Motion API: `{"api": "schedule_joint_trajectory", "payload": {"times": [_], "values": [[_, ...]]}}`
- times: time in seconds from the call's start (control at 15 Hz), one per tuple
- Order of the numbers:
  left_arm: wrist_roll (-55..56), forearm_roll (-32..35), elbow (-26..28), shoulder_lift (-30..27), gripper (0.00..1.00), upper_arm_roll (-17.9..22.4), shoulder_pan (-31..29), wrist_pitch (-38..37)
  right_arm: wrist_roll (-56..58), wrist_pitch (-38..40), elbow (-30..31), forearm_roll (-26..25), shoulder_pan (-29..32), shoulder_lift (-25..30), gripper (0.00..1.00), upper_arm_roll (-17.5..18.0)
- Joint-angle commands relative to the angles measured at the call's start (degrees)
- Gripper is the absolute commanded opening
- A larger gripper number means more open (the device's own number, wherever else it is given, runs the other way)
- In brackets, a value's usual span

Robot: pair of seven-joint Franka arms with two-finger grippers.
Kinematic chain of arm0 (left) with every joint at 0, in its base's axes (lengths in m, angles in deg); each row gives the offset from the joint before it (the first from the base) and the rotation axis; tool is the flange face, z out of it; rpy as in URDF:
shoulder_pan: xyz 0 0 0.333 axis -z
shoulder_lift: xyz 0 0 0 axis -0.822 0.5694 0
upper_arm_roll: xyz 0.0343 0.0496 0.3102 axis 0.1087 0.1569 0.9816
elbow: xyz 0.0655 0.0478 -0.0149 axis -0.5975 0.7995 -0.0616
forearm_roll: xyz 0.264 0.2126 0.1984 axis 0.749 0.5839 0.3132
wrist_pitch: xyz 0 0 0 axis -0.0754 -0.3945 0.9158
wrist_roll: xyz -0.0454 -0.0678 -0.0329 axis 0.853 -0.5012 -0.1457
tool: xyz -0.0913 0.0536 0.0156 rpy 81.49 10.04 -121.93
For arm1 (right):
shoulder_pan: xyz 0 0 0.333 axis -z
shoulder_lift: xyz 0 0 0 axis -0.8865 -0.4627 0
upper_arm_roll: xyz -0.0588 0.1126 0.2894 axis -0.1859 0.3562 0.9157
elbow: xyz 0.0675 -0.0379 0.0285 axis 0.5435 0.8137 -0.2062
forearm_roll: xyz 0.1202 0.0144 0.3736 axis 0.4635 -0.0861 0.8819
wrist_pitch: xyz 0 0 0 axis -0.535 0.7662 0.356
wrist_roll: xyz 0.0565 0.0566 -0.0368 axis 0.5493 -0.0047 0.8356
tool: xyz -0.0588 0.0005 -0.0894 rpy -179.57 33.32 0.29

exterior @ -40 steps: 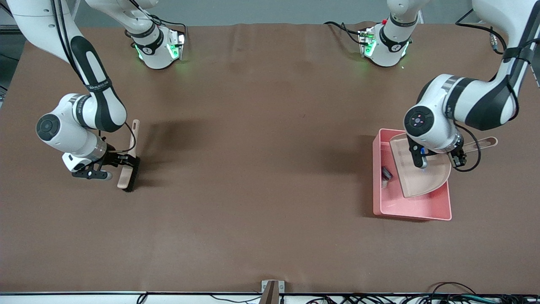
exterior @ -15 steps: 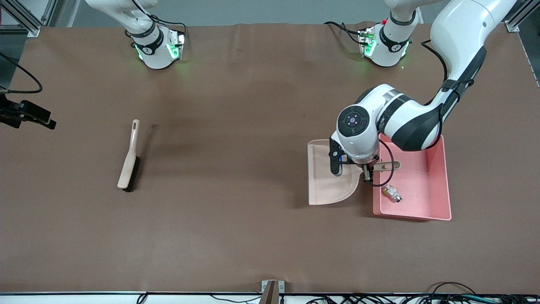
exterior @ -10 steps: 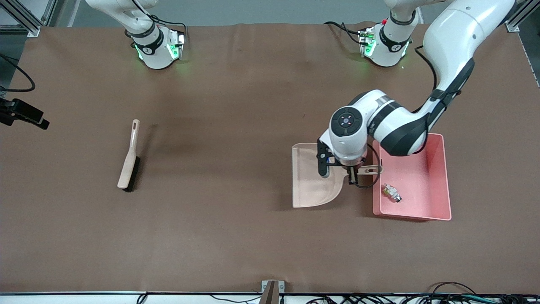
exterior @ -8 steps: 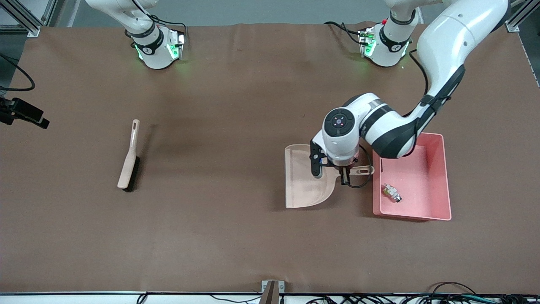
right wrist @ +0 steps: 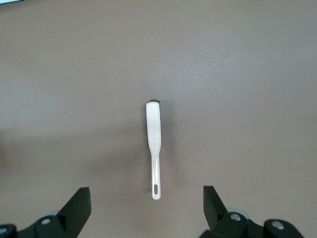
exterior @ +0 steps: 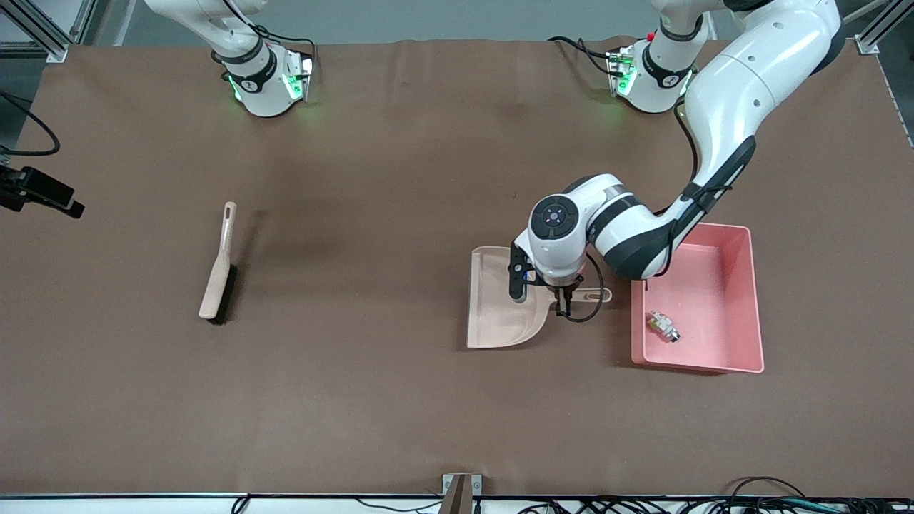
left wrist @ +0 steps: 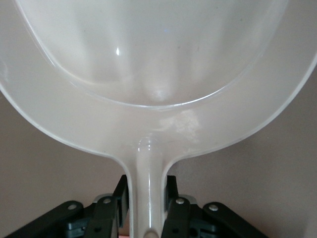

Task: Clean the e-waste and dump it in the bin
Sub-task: 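Lower the empty dustpan back onto the table with the left gripper, then open the left gripper and release the dustpan handle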

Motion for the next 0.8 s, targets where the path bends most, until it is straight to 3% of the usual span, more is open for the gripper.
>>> {"api": "schedule_joint_trajectory", "payload": {"times": [0.0, 0.27, 0.33, 0.4, 0.47, 0.73], "values": [[-1.22, 0.81, -1.42, 0.24, 0.02, 4.0, 4.57, 0.33, -0.77, 0.44, -0.4, -0.54, 0.93, -0.08, 1.0, 0.69], [-0.96, 0.64, -1.51, 0.24, 0.04, 6.48, 6.52, 0.33, -0.77, 0.44, -0.32, -0.54, 0.93, -0.08, 1.0, 0.69], [-0.35, 0.46, -1.51, 0.24, 0.19, 6.48, 6.52, 0.33, -0.77, 0.44, -0.32, -0.54, 0.93, -0.08, 1.0, 0.69], [0.09, 0.29, -1.51, 0.16, 0.87, 6.48, 6.52, 0.33, -0.77, 0.35, -0.32, -0.54, 0.93, -0.08, 1.0, 0.69], [0.44, 0.11, -1.51, 0.07, 1.0, 6.48, 6.26, 0.33, -0.77, 0.35, -0.23, -0.54, 0.93, -0.08, 1.0, 0.69], [0.18, -4.52, -5.01, -0.64, 1.0, 6.31, 6.61, -0.72, -0.68, 0.35, -0.23, -0.54, 0.93, -0.08, 1.0, 0.69]]}}
